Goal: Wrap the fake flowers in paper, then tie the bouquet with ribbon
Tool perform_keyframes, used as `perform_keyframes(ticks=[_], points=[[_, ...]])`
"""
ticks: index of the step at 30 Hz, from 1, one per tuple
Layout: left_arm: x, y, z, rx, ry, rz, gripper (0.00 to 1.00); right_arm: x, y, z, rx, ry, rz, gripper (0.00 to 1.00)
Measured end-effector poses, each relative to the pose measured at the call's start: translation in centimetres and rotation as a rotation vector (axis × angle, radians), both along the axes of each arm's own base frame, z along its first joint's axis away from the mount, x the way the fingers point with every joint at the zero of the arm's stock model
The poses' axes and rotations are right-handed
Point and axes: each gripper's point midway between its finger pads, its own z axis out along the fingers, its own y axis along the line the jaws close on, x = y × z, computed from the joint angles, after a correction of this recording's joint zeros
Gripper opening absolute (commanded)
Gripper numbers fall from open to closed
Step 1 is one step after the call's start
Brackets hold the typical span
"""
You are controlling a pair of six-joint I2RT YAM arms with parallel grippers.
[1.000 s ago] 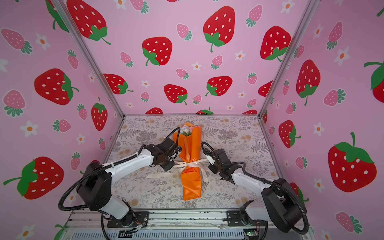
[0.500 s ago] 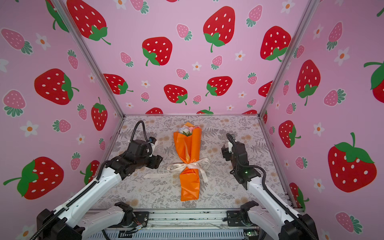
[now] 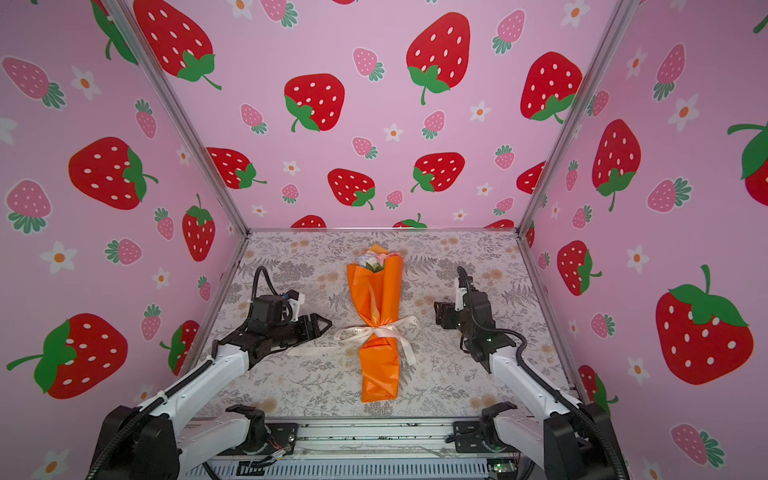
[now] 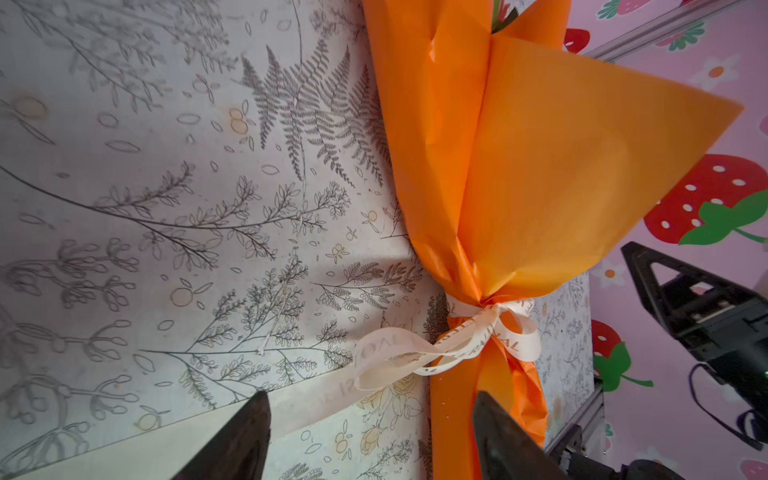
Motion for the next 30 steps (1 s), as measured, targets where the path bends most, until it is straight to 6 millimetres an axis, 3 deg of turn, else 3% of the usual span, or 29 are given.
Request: perform_keyframes(ticks=[4, 11, 15, 19, 26, 30], points=[[0.7, -1.3, -0.4, -0.089, 0.026, 0.001, 0.78, -0.5, 0.7, -1.1, 0.02, 0.049, 0.037, 0.75], [2.1, -5.1, -2.9, -0.163, 0.093, -0.048, 0.73, -1.4, 4.6, -3.2, 0.19, 0.182, 0.176, 0.7], [3.5, -7.8, -4.1, -0.177, 0.116, -0.085, 0.63, -2.2, 7.1, -5.1, 0.325, 0.31, 0.245, 0.68], [5.9, -11.0, -4.0, -0.205, 0.094, -0.129, 0.5, -2.7, 8.3, -6.5, 0.396, 0.392, 0.271, 0.66], [8.4, -14.5, -4.3, -0.241, 0.081, -0.157, 0.38, -0.9, 9.4, -4.7, 0.427, 0.353, 0.299, 0.66], [8.7, -15.0, -4.5, -0.25, 0.086, -0.156, 0.42, 0.5, 8.7, -4.1, 0.407, 0.319, 0.268, 0.68]])
